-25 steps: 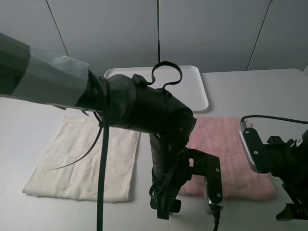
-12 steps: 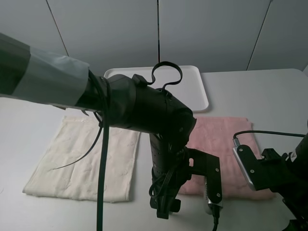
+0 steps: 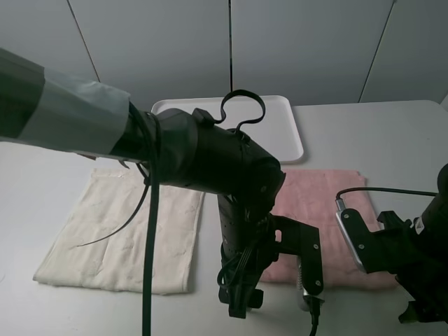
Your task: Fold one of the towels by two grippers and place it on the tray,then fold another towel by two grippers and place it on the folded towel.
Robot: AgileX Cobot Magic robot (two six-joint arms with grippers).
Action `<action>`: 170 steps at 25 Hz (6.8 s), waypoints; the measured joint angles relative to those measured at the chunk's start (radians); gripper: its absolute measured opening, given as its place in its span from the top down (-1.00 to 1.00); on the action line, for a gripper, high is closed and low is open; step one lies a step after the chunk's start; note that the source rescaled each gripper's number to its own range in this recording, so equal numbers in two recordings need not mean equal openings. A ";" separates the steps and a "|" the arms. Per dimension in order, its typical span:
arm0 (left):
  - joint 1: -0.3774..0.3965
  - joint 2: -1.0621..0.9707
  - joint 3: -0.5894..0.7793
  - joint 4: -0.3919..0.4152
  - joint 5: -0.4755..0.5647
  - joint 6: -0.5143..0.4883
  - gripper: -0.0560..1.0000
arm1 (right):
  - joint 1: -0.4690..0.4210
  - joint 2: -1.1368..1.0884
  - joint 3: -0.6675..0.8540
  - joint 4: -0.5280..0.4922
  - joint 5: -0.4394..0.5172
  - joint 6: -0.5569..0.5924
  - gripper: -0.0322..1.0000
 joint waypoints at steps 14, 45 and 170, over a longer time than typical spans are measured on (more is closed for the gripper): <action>0.000 0.000 0.000 0.000 -0.006 -0.005 -1.00 | 0.000 0.007 -0.002 -0.069 -0.092 0.062 0.91; -0.083 0.016 -0.002 0.242 -0.105 -0.217 0.89 | 0.000 0.007 -0.002 -0.048 -0.090 0.089 0.93; 0.328 0.343 -0.701 -0.041 0.265 -1.013 -0.66 | -0.276 0.164 -0.606 -0.026 0.247 1.349 -0.84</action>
